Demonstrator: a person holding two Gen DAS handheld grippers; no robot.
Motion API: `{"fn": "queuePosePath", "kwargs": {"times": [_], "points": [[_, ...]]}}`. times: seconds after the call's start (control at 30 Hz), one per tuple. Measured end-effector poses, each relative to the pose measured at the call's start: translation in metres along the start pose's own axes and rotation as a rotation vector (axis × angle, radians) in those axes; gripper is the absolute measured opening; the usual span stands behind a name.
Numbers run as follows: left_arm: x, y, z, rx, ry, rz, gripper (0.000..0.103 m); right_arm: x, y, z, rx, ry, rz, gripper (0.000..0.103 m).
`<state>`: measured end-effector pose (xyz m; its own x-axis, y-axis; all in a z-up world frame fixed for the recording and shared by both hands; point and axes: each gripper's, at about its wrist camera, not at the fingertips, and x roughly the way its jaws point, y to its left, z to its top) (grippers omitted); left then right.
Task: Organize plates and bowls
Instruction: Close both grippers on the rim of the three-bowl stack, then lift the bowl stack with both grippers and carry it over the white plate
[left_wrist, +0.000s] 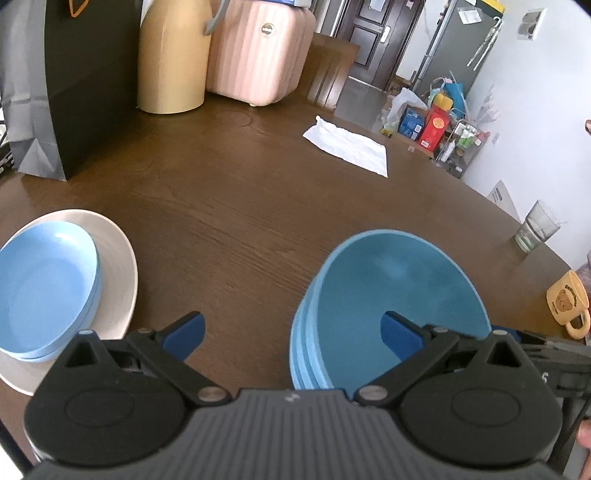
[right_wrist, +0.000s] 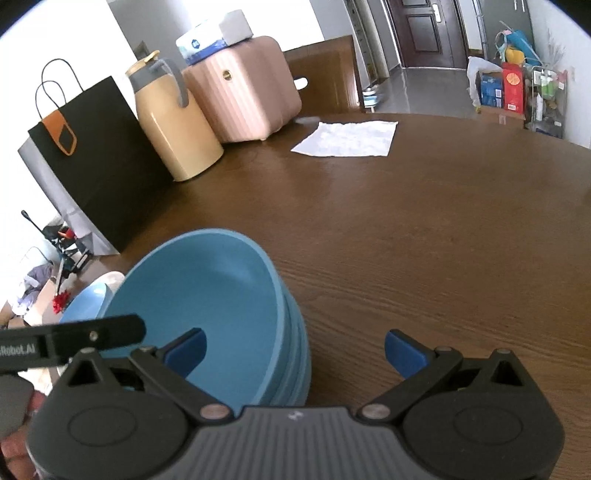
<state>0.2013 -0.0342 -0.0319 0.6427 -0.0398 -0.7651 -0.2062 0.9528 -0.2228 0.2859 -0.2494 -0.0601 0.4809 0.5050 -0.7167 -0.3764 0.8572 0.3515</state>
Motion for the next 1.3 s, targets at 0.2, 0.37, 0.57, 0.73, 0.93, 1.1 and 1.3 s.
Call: {"fn": "queuePosePath", "kwargs": {"times": [0.2,0.37,0.57,0.73,0.93,1.1,1.3], "points": [[0.014,0.014,0.001,-0.037,0.033,0.008,0.103,0.01,0.003,-0.003,0.013,0.008,-0.027,0.102],[0.018,0.01,0.001,-0.019,0.04,0.008,0.102,0.01,0.005,-0.006,0.014,-0.003,-0.031,0.097],[0.03,0.007,-0.001,-0.038,0.088,0.004,0.077,0.013,0.001,-0.008,0.057,0.0,-0.036,0.084],[0.037,0.011,-0.003,-0.069,0.123,-0.019,0.054,0.018,-0.001,-0.011,0.079,0.022,0.003,0.062],[0.037,0.006,-0.002,-0.069,0.122,-0.052,0.035,0.021,0.001,-0.013,0.082,0.023,0.04,0.043],[0.04,0.004,-0.003,-0.074,0.132,-0.07,0.029,0.021,0.0,-0.013,0.08,0.018,0.049,0.041],[0.039,0.0,-0.006,-0.07,0.116,-0.06,0.029,0.022,0.0,-0.013,0.076,0.014,0.049,0.041]]}}
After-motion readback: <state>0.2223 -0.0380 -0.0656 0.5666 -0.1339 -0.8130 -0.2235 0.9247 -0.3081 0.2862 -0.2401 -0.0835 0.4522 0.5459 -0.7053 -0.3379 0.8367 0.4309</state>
